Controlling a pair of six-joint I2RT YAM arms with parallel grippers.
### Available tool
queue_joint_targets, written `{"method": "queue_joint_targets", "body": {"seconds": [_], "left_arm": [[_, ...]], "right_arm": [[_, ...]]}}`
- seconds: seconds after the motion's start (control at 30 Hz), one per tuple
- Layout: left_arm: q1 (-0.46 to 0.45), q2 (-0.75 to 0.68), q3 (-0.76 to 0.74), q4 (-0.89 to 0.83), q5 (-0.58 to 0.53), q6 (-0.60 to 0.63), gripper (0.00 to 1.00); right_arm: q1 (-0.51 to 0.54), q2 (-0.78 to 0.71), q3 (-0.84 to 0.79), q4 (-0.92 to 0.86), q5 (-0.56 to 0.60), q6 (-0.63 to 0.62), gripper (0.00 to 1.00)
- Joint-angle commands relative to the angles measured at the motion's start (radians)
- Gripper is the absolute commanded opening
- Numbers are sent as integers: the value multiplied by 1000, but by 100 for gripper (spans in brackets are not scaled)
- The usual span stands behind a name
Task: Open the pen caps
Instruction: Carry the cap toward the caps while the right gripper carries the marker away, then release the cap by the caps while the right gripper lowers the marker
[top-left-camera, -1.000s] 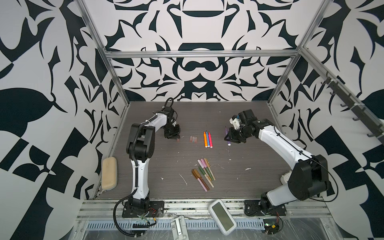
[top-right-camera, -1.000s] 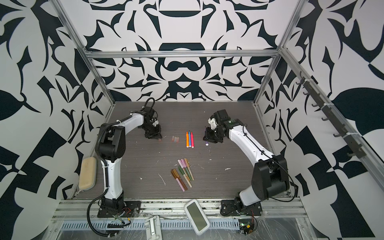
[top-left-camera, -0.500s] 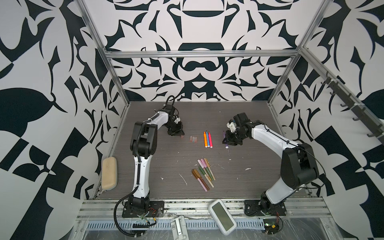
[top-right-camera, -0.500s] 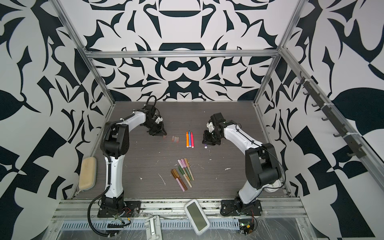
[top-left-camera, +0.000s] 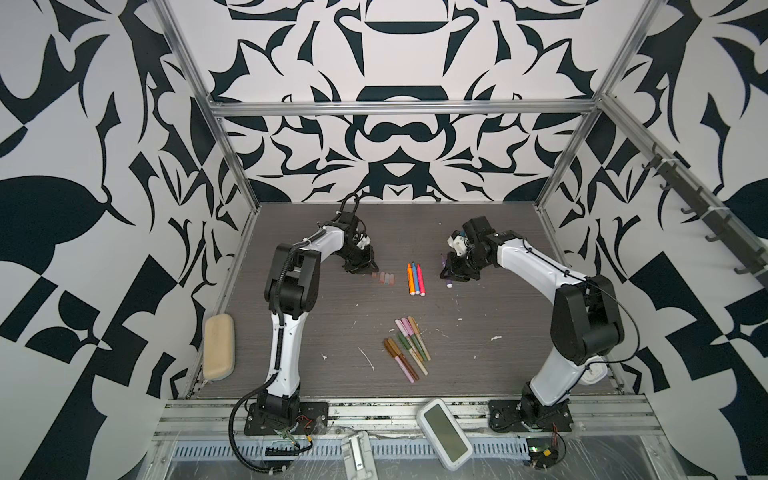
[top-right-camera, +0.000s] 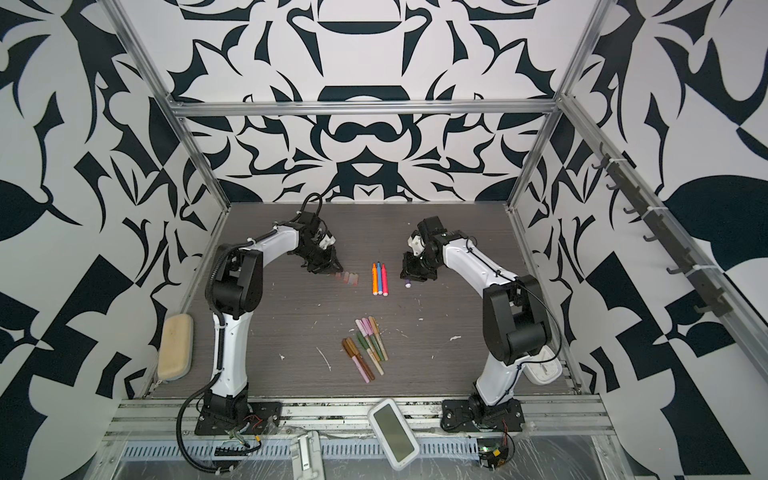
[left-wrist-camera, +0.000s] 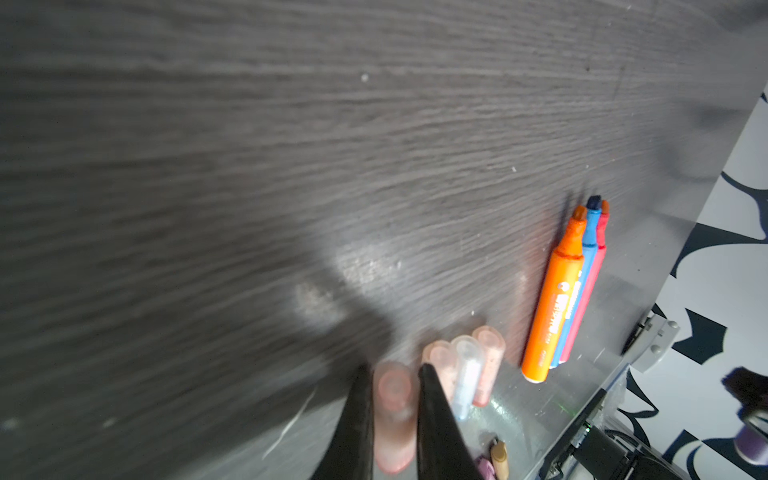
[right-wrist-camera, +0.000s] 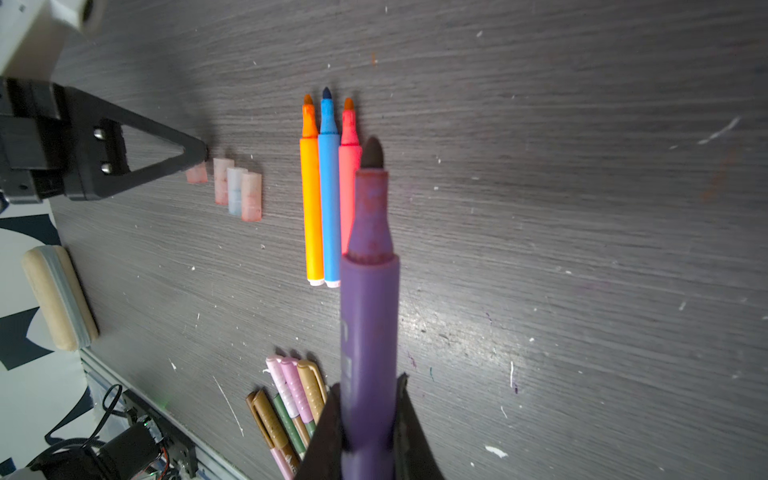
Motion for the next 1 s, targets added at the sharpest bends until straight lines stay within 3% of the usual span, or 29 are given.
{"method": "queue_joint_targets", "body": {"seconds": [0.0, 0.67, 0.97], "left_arm": [[-10, 18, -34, -18, -27, -17, 0], [-17, -25, -116, 5, -39, -8, 2], [-17, -17, -105, 1, -32, -4, 19]], "right_arm": [[-5, -8, 21, -19, -28, -22, 0], [-8, -33, -20, 3, -31, -3, 0], [-8, -50, -39, 13, -29, 11, 0]]}}
